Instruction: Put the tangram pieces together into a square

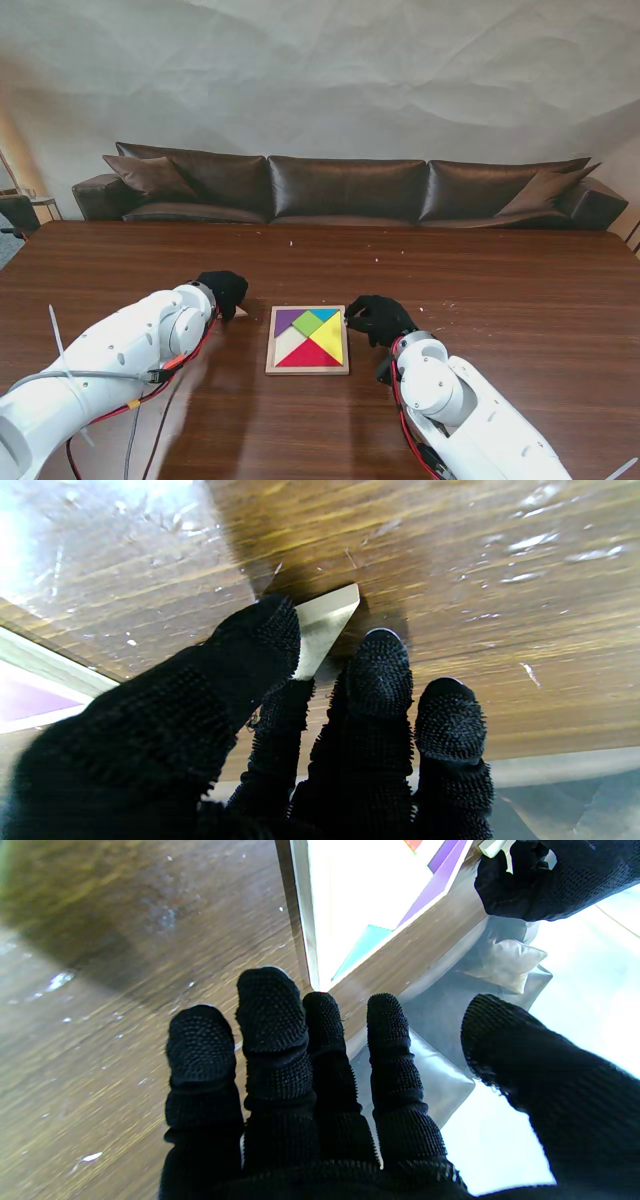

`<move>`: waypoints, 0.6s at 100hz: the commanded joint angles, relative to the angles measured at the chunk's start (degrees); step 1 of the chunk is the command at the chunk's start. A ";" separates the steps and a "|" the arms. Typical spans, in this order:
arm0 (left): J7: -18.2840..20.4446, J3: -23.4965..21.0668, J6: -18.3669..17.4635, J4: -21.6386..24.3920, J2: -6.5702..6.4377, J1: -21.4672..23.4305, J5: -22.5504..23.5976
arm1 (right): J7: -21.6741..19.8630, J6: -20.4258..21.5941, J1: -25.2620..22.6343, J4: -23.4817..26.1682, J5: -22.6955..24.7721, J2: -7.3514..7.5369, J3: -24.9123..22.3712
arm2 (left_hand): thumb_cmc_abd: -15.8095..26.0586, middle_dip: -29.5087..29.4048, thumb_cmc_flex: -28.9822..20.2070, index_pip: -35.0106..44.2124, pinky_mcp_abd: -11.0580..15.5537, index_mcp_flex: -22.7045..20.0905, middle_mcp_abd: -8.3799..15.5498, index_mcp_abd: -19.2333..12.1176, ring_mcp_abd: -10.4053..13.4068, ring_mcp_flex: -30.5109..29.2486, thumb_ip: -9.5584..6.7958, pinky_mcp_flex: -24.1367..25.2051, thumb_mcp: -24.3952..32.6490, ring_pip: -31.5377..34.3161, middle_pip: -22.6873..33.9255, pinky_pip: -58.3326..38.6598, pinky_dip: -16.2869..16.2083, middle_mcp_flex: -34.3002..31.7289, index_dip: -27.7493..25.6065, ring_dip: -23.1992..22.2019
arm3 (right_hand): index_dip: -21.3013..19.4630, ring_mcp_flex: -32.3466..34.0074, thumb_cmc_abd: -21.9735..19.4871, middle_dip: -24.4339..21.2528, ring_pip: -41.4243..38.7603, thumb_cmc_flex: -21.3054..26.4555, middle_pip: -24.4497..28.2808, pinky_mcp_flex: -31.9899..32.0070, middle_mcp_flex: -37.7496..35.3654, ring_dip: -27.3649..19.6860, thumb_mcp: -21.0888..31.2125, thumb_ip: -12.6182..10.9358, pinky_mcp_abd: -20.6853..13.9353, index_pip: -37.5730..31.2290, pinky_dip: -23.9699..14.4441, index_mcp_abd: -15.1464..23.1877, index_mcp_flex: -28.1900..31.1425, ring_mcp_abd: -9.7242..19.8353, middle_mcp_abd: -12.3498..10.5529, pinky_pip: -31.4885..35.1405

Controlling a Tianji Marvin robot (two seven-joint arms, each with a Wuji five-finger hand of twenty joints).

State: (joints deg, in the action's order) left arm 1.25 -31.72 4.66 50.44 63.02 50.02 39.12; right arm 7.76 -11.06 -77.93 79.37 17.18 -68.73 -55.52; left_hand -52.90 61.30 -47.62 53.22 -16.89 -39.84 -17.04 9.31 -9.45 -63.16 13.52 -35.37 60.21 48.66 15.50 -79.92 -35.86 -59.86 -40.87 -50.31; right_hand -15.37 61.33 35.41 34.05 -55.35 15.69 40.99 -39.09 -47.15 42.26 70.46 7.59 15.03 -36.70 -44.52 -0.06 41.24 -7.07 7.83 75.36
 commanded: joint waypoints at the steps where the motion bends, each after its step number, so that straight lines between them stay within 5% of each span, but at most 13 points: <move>1: 4.47 1.42 0.31 -2.76 -0.20 4.32 -0.35 | -0.78 0.22 -0.11 -0.01 -0.04 -0.17 0.15 | 7.10 0.31 -4.56 26.36 -3.92 -2.71 9.19 -2.37 -1.89 2.40 -1.67 2.23 -4.97 2.15 5.24 -2.18 -2.26 -10.83 -6.80 -0.80 | 0.15 -1.05 -1.87 -1.06 -0.90 -0.35 0.48 8.01 1.86 -0.06 -1.00 -1.78 0.60 -0.35 -1.66 -0.21 -0.53 -0.28 1.30 1.31; 26: 5.67 -2.04 1.20 0.37 -1.24 6.09 1.82 | -0.79 0.28 -0.02 -0.12 -0.05 -0.18 0.26 | 8.62 4.37 -3.83 29.54 -7.42 -0.19 7.87 1.56 -4.79 5.30 -2.07 4.39 -3.53 1.35 7.48 -0.08 -4.27 -9.90 -9.26 1.99 | 0.14 -1.00 -1.96 -1.07 -0.90 -0.39 0.49 8.00 1.84 -0.08 -0.97 -1.77 0.60 -0.38 -1.68 -0.40 -0.56 -0.20 1.32 1.34; 41: 6.87 -3.78 1.63 2.04 -1.70 6.96 2.64 | -0.81 0.30 0.01 -0.15 -0.08 -0.19 0.31 | 9.85 5.77 -4.31 29.27 -9.05 0.81 6.94 2.72 -9.49 8.80 -2.38 5.80 -3.64 -12.88 8.16 3.63 -4.59 -8.67 -11.23 11.47 | 0.16 -1.01 -2.01 -1.08 -0.89 -0.36 0.50 8.00 1.83 -0.08 -0.93 -1.78 0.61 -0.37 -1.68 -0.37 -0.60 -0.24 1.25 1.34; 60: 6.36 -4.21 0.94 1.19 -1.25 7.09 1.16 | -0.95 0.23 0.01 -0.20 -0.13 -0.16 0.34 | 10.70 8.47 -7.03 28.57 -10.08 1.96 5.16 5.64 -11.38 8.89 -3.01 2.51 -3.81 -23.28 10.86 13.00 1.66 -5.27 -13.42 20.35 | 0.16 -1.02 -2.06 -1.08 -0.89 -0.41 0.52 7.98 1.78 -0.09 -0.95 -1.78 0.55 -0.40 -1.68 -0.34 -0.60 -0.23 1.25 1.34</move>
State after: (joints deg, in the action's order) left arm 5.32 -37.22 6.07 55.33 61.54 54.05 41.26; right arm 7.73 -10.98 -77.79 79.13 17.11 -68.74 -55.38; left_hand -47.34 67.68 -47.59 62.84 -25.30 -32.00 -15.03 13.15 -21.98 -54.88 13.26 -30.88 62.54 37.51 20.17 -70.50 -36.97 -64.36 -47.81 -38.90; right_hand -15.37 61.33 34.01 34.05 -55.35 15.69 40.99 -39.09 -47.15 42.26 70.44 7.57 15.03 -36.70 -44.52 -0.37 41.24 -7.07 7.84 75.36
